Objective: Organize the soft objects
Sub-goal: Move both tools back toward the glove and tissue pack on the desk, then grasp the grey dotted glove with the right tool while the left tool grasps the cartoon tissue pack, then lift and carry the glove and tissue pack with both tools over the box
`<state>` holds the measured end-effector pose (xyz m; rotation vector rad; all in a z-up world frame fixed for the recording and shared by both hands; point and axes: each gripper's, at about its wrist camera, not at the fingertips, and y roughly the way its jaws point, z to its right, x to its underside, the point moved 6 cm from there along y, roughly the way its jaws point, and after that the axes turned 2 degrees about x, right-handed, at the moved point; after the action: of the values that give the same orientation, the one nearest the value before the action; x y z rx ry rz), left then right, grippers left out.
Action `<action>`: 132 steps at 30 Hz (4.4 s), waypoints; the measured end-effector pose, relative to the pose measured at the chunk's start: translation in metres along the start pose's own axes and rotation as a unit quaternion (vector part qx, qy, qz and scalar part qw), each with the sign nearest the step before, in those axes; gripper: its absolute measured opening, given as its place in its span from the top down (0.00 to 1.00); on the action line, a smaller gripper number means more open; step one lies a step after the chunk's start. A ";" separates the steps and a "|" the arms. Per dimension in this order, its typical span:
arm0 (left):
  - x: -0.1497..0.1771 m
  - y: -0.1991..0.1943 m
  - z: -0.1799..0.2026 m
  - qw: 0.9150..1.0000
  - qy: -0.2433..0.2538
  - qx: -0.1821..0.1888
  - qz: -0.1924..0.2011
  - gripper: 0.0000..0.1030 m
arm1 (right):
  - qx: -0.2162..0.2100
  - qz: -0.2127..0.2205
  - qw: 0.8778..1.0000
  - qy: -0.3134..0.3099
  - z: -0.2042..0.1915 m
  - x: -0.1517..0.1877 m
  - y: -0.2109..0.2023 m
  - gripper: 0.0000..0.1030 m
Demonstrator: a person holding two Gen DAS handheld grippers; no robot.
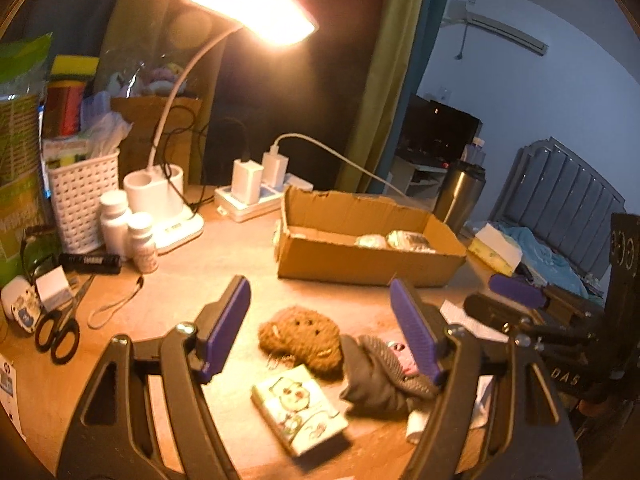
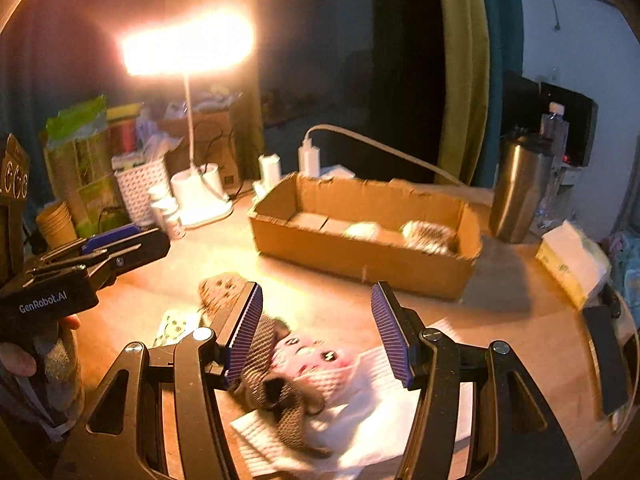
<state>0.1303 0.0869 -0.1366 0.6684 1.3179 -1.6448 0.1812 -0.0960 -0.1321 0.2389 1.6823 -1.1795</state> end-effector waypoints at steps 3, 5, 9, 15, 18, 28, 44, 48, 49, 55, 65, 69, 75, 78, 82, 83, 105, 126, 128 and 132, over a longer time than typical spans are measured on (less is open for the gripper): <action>0.011 -0.001 -0.004 1.000 -0.002 -0.001 -0.010 0.28 | -0.007 -0.015 1.000 -0.005 -0.010 0.012 0.007 0.42; 0.019 -0.001 -0.008 1.000 -0.002 -0.003 -0.017 0.28 | -0.013 -0.026 1.000 -0.010 -0.018 0.020 0.011 0.42; 0.031 -0.001 -0.016 0.999 -0.012 -0.010 -0.029 0.28 | -0.020 -0.037 0.999 -0.017 -0.029 0.029 0.017 0.42; 0.045 -0.001 -0.023 0.999 -0.019 -0.015 -0.043 0.28 | -0.024 -0.055 0.998 -0.021 -0.035 0.042 0.026 0.42; 0.051 0.001 -0.025 0.998 -0.020 -0.017 -0.052 0.28 | -0.023 -0.066 0.997 -0.023 -0.035 0.051 0.030 0.42; 0.062 0.013 -0.022 0.996 -0.017 -0.018 -0.086 0.28 | -0.004 -0.077 0.993 -0.086 -0.049 0.061 0.036 0.70; 0.073 0.033 -0.015 0.988 -0.005 -0.048 -0.144 0.28 | -0.024 -0.012 0.998 -0.051 -0.028 0.028 -0.002 0.80; 0.075 0.042 -0.013 0.984 0.005 -0.059 -0.166 0.28 | -0.017 -0.002 0.999 -0.040 -0.014 0.022 -0.007 0.80; 0.076 0.044 -0.012 0.983 0.008 -0.062 -0.172 0.28 | -0.016 -0.001 0.999 -0.037 -0.011 0.021 -0.006 0.80; 0.077 0.050 -0.010 0.981 0.016 -0.063 -0.183 0.33 | -0.015 0.002 1.000 -0.022 0.004 0.021 -0.004 0.80; 0.076 0.047 0.006 0.982 0.033 -0.049 -0.180 0.45 | -0.009 0.014 1.000 -0.002 0.030 0.017 -0.010 0.80; 0.071 0.043 0.015 0.984 0.039 -0.036 -0.168 0.45 | -0.005 0.019 1.000 0.001 0.038 0.014 -0.015 0.80; 0.055 0.030 0.033 0.990 0.054 -0.016 -0.130 0.45 | 0.000 0.030 1.000 0.001 0.045 0.007 -0.024 0.80; 0.047 0.022 0.043 0.992 0.067 -0.008 -0.110 0.45 | 0.003 0.035 0.999 0.001 0.047 0.004 -0.028 0.80; 0.037 0.016 0.051 0.993 0.078 -0.008 -0.093 0.45 | 0.006 0.043 0.999 -0.001 0.047 -0.002 -0.034 0.80; 0.034 0.015 0.053 0.993 0.078 -0.007 -0.090 0.45 | 0.007 0.045 0.999 -0.001 0.048 -0.003 -0.035 0.80; -0.035 -0.023 0.081 0.995 0.090 0.021 0.028 0.45 | 0.025 0.089 0.995 -0.023 0.046 -0.042 -0.062 0.80; -0.086 -0.029 0.084 0.991 0.093 0.024 0.090 0.45 | 0.033 0.126 0.991 -0.034 0.042 -0.082 -0.069 0.80; -0.090 -0.027 0.083 0.991 0.092 0.027 0.093 0.45 | 0.035 0.128 0.991 -0.034 0.042 -0.085 -0.068 0.80; -0.097 -0.022 0.081 0.990 0.094 0.031 0.098 0.45 | 0.040 0.132 0.990 -0.031 0.042 -0.091 -0.065 0.80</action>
<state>0.1643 0.0402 -0.0219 0.9781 1.2910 -1.4954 0.2072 -0.1280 -0.0199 0.4552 1.4990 -1.0460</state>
